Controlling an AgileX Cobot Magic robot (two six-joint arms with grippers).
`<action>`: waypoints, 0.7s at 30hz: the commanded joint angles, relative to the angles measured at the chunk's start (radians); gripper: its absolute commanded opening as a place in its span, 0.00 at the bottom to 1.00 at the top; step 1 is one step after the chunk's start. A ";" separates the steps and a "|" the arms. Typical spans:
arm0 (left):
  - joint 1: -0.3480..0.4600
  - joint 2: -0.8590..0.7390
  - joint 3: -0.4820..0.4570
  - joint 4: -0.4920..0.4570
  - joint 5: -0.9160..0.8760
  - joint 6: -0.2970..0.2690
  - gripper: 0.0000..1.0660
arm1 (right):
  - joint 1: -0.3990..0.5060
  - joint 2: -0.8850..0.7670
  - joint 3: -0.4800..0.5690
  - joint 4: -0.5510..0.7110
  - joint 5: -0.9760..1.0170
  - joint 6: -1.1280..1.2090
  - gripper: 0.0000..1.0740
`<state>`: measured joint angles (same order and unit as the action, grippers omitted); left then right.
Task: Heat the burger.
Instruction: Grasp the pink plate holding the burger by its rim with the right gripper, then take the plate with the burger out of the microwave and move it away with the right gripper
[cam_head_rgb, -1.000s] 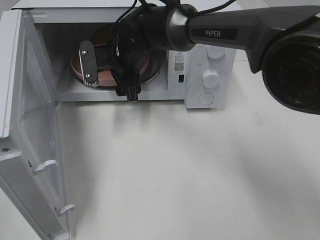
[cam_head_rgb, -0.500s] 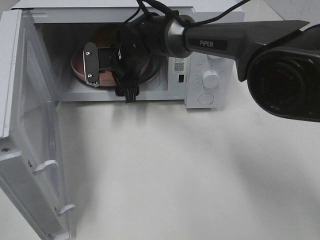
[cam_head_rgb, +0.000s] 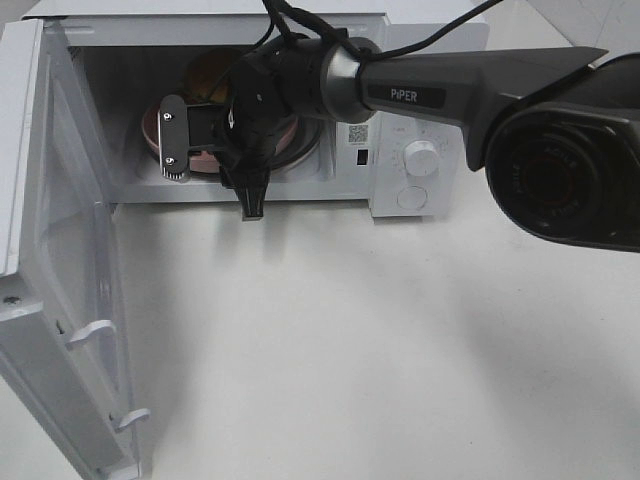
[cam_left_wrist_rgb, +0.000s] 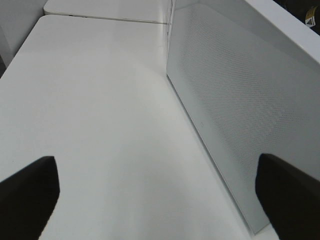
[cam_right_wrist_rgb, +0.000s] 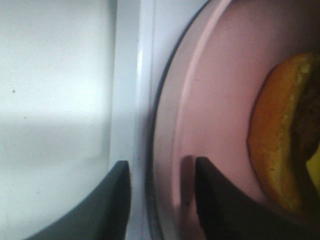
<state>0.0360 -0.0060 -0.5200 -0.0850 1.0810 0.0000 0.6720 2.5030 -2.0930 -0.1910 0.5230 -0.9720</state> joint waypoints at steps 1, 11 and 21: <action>0.002 -0.003 0.002 0.000 -0.011 0.000 0.94 | 0.004 -0.001 -0.011 0.006 -0.057 0.001 0.17; 0.002 -0.003 0.002 0.000 -0.011 0.000 0.94 | 0.006 -0.001 -0.011 0.057 -0.025 -0.003 0.00; 0.002 -0.003 0.002 0.000 -0.011 0.000 0.94 | 0.017 -0.034 0.002 0.054 0.061 -0.103 0.00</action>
<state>0.0360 -0.0060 -0.5200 -0.0850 1.0810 0.0000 0.6840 2.4950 -2.0980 -0.1420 0.5650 -1.0290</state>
